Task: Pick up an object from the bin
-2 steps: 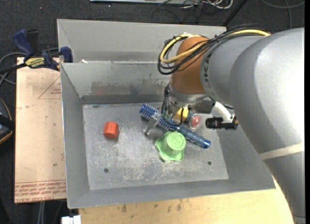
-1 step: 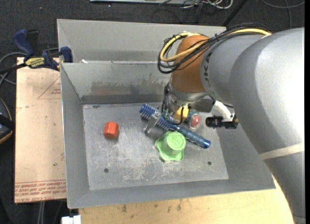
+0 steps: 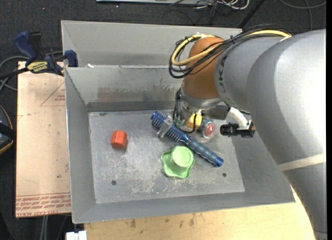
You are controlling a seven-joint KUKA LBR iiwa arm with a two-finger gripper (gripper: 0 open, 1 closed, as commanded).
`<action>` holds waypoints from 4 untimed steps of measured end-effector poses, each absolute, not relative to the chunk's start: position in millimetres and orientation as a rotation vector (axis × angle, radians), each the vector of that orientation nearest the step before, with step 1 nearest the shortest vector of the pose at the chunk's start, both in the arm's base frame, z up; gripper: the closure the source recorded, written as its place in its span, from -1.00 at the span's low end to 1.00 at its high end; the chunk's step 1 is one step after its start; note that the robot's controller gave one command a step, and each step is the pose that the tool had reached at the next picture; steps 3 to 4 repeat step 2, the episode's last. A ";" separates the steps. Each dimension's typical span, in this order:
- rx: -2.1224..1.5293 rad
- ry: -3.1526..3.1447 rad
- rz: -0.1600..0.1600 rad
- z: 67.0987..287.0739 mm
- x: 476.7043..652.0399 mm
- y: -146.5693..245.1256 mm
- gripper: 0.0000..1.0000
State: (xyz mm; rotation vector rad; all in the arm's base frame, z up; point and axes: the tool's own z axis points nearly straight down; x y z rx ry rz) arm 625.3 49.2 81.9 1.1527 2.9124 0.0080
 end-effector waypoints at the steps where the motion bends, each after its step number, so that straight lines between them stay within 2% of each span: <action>1: 1.151 2.921 0.002 100.9 625.8 49.3 1.00; 2: 1.147 2.921 0.004 134.5 626.4 49.5 1.00; 4: 1.147 2.921 0.004 134.5 626.4 49.5 1.00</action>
Offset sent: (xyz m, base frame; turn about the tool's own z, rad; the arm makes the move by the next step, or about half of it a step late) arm 0.0001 -0.0001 0.0188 0.0000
